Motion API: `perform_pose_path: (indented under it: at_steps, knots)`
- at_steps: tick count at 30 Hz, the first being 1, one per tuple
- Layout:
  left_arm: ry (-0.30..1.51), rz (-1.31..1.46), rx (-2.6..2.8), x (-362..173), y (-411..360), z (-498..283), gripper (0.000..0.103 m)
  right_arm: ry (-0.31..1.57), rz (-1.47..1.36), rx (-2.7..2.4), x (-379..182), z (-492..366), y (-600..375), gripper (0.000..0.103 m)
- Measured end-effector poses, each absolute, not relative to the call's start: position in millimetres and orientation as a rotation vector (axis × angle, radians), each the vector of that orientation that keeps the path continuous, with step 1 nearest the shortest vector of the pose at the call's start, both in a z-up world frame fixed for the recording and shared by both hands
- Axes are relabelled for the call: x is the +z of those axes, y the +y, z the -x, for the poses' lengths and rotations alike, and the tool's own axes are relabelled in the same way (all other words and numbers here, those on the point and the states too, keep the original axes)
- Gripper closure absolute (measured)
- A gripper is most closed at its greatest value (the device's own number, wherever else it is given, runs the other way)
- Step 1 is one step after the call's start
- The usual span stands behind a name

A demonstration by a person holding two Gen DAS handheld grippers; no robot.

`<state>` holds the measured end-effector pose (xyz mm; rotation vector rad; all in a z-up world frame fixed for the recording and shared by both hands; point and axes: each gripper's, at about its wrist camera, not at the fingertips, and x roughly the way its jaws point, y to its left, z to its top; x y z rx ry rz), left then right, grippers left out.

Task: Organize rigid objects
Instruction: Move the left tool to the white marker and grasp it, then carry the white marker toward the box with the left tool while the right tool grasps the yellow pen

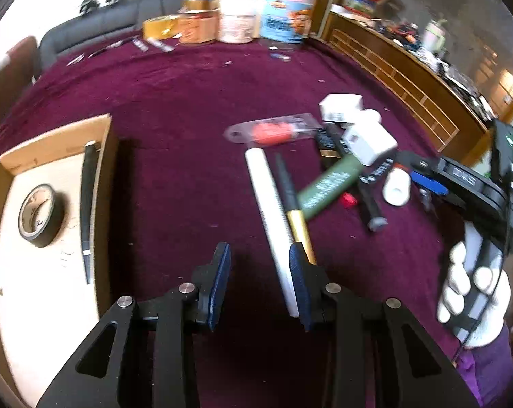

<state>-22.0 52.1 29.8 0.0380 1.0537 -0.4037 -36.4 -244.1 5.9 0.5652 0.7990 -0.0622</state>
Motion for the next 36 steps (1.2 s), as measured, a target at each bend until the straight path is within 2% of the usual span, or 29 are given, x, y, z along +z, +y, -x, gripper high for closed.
perform_pose_path:
  at_steps: [9,14,22,23,25,28,36]
  knots:
    - [1.059,-0.016,-0.403,12,36,0,0.073,0.8,-0.559,-0.06,7,35,-242,0.047]
    - [1.049,-0.051,-0.384,11,35,-1,0.081,0.799,-0.562,-0.059,7,35,-242,0.046]
    - [0.983,-0.212,-0.314,6,1,-5,0.077,0.799,-0.56,-0.052,8,34,-241,0.044]
    - [0.985,-0.201,-0.316,6,2,-6,0.077,0.8,-0.559,-0.053,8,34,-241,0.044]
    - [0.995,-0.144,-0.334,8,11,-7,0.092,0.802,-0.554,-0.053,8,33,-240,0.044]
    - [1.005,-0.032,-0.367,15,29,0,0.092,0.804,-0.544,-0.055,8,33,-238,0.043]
    - [0.881,0.213,-0.491,64,77,61,0.092,0.813,-0.506,-0.076,9,31,-234,0.043]
